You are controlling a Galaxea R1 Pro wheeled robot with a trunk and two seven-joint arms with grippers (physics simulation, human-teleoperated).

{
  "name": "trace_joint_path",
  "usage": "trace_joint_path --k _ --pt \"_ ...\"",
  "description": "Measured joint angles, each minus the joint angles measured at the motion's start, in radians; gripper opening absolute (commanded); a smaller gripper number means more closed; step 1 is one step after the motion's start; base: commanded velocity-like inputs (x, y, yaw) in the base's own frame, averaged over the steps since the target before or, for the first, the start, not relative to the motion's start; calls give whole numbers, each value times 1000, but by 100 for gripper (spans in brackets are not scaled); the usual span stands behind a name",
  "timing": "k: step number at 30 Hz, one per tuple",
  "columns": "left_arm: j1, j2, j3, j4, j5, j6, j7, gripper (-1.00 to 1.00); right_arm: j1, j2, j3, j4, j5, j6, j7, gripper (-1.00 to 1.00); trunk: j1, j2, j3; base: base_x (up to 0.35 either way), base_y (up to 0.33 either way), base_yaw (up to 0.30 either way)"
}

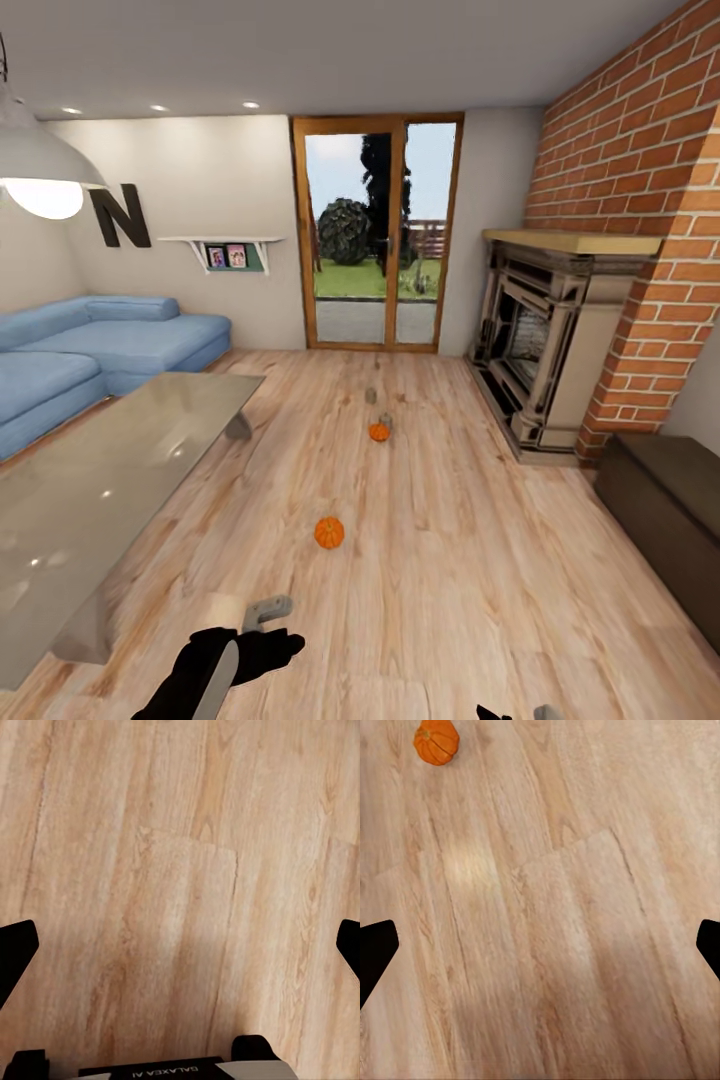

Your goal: Place each of the two pumpkins and all three candles from the living room inside a cabinet in the living room (use any cabinet), then make sure every cabinet is closed, and position the cauldron so it is next to a table in the living room.

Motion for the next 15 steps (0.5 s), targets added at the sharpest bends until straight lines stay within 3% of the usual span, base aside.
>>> trace_joint_path --k 9,15 --pt "0 -1 3 10 -2 -2 0 100 0 0 14 3 0 -24 10 100 0 0 0 335 4 17" --pt "0 0 5 10 -1 -2 0 100 0 0 14 2 -1 -22 8 100 0 0 0 337 110 0"
